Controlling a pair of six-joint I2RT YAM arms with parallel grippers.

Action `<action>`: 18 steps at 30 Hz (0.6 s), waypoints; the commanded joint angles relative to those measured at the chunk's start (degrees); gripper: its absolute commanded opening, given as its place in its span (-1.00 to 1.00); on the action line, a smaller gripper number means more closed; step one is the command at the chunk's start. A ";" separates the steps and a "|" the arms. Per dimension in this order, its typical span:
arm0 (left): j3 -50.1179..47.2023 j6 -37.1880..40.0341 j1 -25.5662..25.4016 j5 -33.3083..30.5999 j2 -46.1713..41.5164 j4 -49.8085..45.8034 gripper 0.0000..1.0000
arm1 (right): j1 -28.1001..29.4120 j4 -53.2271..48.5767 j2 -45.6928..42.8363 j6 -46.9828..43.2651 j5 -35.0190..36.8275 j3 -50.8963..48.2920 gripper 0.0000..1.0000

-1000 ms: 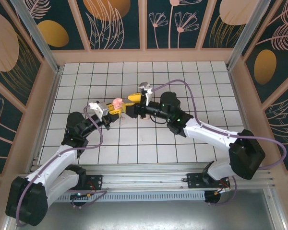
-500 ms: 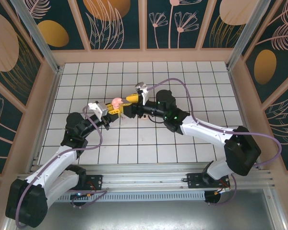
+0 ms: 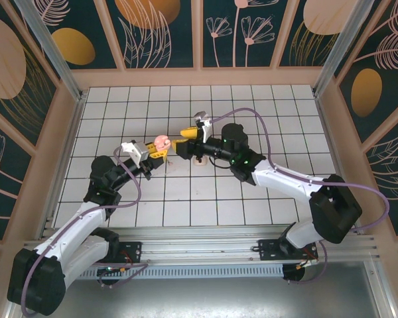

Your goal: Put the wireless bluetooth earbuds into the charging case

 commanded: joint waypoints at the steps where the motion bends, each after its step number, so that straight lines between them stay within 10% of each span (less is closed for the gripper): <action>1: 0.74 0.51 -0.19 0.68 -0.48 1.84 -0.83 | -0.21 5.87 -2.58 1.05 -3.38 -0.68 0.35; 18: 0.84 -0.90 -0.17 2.37 0.74 3.58 -0.83 | -0.21 3.90 1.74 0.86 -5.08 5.20 0.35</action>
